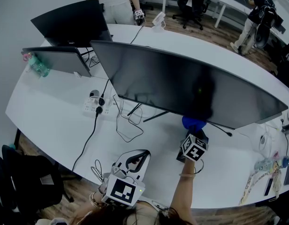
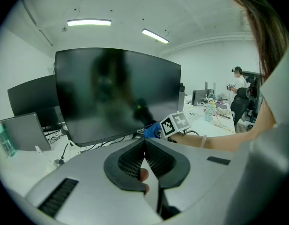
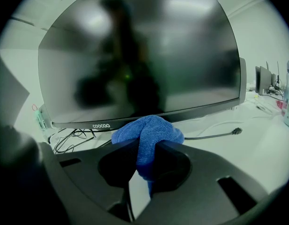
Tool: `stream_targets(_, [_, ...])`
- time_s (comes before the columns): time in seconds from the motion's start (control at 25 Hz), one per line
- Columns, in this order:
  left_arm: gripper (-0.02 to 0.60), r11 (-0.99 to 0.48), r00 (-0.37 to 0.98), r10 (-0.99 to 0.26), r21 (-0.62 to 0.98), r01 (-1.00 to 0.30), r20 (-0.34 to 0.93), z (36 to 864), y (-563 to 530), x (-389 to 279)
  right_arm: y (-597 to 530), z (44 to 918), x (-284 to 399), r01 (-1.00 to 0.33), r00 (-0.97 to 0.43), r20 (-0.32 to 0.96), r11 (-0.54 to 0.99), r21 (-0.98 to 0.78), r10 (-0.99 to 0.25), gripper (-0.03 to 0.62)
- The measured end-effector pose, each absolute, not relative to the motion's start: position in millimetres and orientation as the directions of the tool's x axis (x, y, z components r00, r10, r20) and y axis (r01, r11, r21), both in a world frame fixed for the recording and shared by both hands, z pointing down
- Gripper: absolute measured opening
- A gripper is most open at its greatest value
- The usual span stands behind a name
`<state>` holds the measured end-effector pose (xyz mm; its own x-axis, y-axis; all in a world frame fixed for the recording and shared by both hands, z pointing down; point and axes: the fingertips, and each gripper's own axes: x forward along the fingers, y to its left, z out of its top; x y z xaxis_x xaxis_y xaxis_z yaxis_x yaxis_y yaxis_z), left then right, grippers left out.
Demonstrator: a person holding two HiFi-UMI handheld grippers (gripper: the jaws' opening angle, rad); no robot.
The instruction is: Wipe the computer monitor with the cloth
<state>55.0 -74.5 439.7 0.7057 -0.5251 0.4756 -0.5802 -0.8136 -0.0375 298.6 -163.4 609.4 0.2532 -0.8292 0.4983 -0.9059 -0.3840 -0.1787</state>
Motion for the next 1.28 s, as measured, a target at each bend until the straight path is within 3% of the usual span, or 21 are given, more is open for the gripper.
stream_targets(1.28, [0.009,-0.823,0.721,-0.514,-0.031,-0.566,0.464,441.6,-92.3,-22.7,-193.2,599.3,230.1,-0.910,0.266,0.484,-0.382,-0.158,-0.834,0.063])
